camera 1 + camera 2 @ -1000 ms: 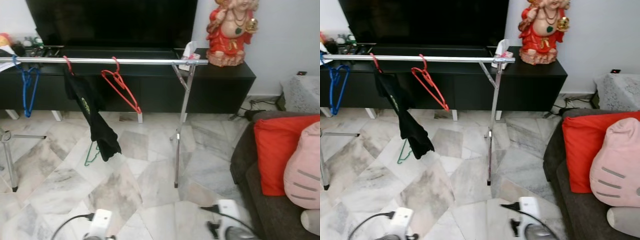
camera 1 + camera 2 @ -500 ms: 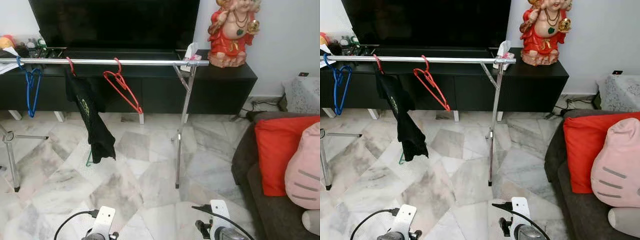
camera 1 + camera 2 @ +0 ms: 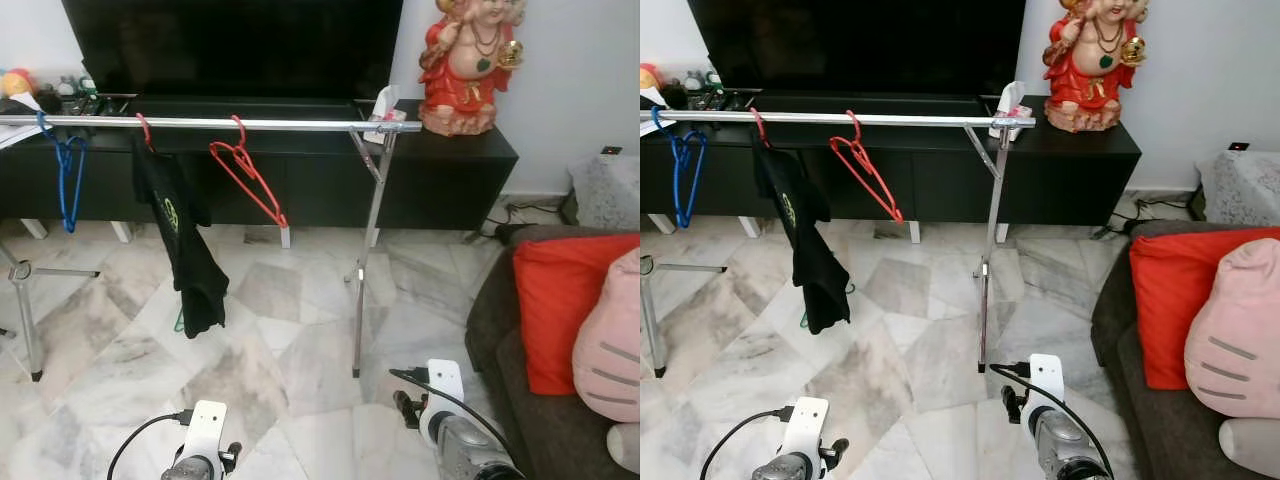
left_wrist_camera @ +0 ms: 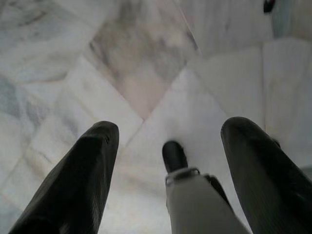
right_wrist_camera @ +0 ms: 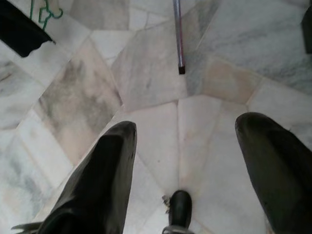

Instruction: Hang hanger

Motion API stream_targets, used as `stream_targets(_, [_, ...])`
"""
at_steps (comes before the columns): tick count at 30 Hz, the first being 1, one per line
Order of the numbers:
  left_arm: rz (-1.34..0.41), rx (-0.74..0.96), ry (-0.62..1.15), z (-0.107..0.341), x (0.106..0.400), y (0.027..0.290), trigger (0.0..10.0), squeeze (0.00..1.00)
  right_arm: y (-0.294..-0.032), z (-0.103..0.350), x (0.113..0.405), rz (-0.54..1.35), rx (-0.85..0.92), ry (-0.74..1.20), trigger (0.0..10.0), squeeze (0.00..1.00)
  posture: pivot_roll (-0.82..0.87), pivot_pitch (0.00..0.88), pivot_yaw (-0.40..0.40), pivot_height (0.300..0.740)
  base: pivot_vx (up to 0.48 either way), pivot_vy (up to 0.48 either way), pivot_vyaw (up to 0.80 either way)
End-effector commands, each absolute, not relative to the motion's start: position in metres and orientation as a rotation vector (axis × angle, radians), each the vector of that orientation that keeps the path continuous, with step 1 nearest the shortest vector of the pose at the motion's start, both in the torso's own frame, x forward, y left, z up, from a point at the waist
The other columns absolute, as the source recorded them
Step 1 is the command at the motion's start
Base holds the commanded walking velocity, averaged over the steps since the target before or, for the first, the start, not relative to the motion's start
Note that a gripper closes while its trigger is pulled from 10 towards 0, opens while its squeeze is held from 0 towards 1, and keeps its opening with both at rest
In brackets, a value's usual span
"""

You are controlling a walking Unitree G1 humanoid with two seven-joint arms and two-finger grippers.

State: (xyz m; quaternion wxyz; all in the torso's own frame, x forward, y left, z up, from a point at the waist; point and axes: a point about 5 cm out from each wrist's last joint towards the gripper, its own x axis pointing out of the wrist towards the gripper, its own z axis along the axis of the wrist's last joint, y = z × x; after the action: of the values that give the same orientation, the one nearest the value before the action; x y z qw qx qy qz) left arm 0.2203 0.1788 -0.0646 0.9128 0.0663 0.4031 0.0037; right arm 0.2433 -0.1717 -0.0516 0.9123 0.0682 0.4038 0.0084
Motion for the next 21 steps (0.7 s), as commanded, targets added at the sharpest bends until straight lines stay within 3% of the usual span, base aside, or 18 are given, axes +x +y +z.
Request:
stream_targets(1, [0.007, 0.134, 0.601, -0.028, 0.268, 0.167, 10.0, 0.00, -0.172, -0.051, 0.244, 0.018, 0.147, 0.833, 10.0, 0.00, -0.09, 0.000, -0.041, 0.740, 0.000, 0.000, 0.00])
stream_targets(14, [-0.003, 0.123, 0.405, -0.006, 0.285, 0.167, 10.0, 0.00, -0.180, -0.040, 0.257, -0.032, 0.155, 0.721, 10.0, 0.00, -0.08, 0.000, -0.049, 0.740, 0.000, 0.000, 0.00])
stream_targets(21, [0.048, 0.100, 0.334, -0.006, 0.275, 0.185, 10.0, 0.00, -0.224, 0.003, 0.289, -0.222, 0.185, 0.420, 10.0, 0.00, -0.11, 0.000, -0.047, 0.740, 0.000, 0.000, 0.00])
